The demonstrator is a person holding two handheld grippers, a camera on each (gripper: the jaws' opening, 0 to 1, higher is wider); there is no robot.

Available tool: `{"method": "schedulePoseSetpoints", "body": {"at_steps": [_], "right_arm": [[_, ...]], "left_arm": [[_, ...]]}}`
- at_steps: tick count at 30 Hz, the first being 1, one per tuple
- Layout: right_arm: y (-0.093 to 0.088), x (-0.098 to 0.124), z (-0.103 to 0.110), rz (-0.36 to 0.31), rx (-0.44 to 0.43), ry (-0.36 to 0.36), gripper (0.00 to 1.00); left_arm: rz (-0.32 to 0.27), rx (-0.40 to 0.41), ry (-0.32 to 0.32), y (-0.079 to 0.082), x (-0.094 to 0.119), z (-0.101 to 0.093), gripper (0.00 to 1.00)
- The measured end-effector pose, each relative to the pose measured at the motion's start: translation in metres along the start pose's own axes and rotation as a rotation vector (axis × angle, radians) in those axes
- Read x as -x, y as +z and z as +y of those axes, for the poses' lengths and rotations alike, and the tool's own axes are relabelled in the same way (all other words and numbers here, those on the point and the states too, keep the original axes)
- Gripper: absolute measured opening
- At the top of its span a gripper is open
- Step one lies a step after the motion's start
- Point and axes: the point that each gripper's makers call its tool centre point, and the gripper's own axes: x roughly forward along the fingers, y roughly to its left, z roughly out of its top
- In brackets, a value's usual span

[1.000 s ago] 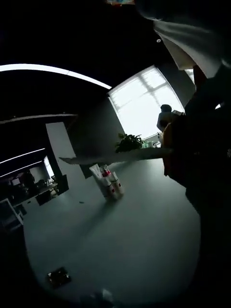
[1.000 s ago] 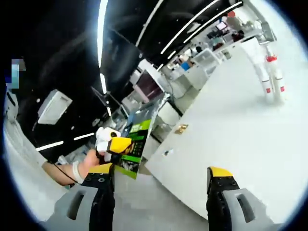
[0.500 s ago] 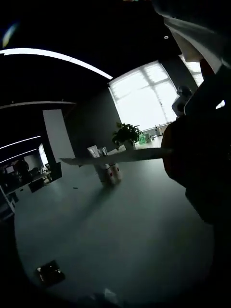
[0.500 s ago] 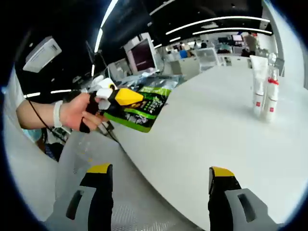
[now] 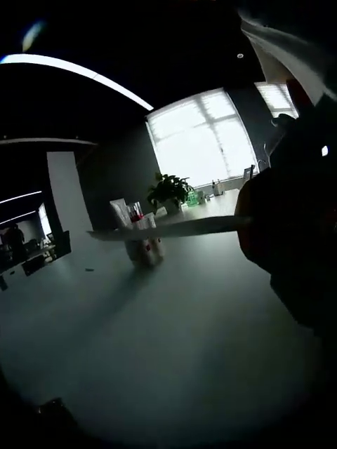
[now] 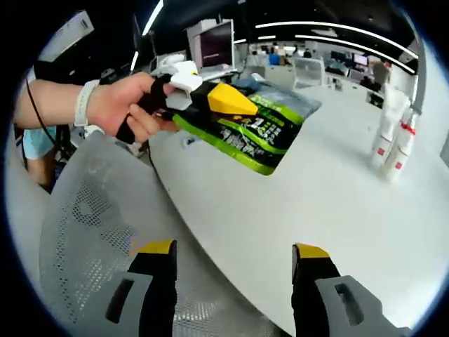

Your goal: Arrange the skincare products in the storage area until every visible bottle or jar stands upright without overlapping.

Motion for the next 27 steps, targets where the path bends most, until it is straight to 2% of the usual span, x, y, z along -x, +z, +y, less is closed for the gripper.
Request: {"method": "schedulePoseSetpoints", "body": {"at_steps": [7,15,20,26,27], "right_arm": [[-0.011,-0.003,0.003,0.047,0.065,-0.007,0.65],[-0.022,-0.007,0.004,0.102,0.077,0.000,0.65],[-0.027,-0.009,0.003,0.132,0.069,0.002,0.65],[-0.033,-0.010,0.002,0.161,0.085,-0.004,0.65],[-0.034,-0.010,0.002,0.163,0.081,-0.003,0.65]], "left_arm": [[0.013,-0.004,0.003,0.010,-0.025,0.009,0.00],[0.008,-0.018,0.035,0.025,-0.043,0.031,0.00],[-0.006,0.014,0.072,0.031,-0.055,0.049,0.00],[0.002,0.027,0.085,0.039,-0.069,0.054,0.00],[-0.017,0.011,0.091,0.045,-0.071,0.054,0.00]]}}
